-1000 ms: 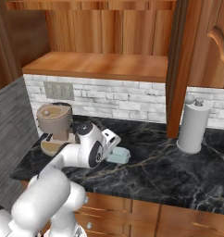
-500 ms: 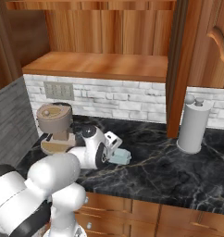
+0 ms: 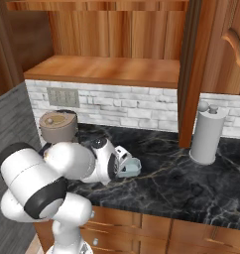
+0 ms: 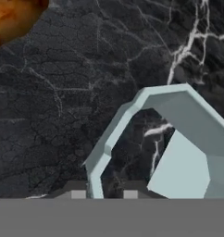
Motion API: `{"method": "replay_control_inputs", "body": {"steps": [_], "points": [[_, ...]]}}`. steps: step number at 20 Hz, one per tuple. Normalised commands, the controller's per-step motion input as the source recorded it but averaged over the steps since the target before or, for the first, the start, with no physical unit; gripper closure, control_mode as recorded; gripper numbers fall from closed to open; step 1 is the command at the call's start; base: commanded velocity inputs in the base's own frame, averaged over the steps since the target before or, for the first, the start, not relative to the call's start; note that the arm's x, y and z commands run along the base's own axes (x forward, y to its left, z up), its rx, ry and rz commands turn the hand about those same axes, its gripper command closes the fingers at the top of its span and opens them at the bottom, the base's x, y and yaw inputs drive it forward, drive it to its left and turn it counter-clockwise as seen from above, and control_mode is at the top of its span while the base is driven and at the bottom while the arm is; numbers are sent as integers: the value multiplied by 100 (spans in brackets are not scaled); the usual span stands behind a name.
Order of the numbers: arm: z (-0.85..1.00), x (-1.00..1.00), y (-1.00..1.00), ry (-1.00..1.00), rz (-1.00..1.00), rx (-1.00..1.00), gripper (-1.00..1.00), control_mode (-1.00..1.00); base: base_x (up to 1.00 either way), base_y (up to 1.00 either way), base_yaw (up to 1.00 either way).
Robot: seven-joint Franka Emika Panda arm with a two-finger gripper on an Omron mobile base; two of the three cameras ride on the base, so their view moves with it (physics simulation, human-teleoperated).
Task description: Retrieve the tupperware from the cabinet, then place the raw meat into the tupperware to avoid contamination.
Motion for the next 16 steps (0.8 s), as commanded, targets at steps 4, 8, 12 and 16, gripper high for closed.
{"method": "replay_control_inputs", "body": {"steps": [4, 8, 12, 16], "points": [[-15, 5, 0, 3, 0, 0, 100, -100, 0, 0, 0], [-16, 1, 0, 0, 0, 0, 100, -100, 0, 0, 0], [-2, 0, 0, 0, 0, 0, -100, -100, 0, 0, 0], [0, 0, 0, 0, 0, 0, -100, -100, 0, 0, 0]]}}
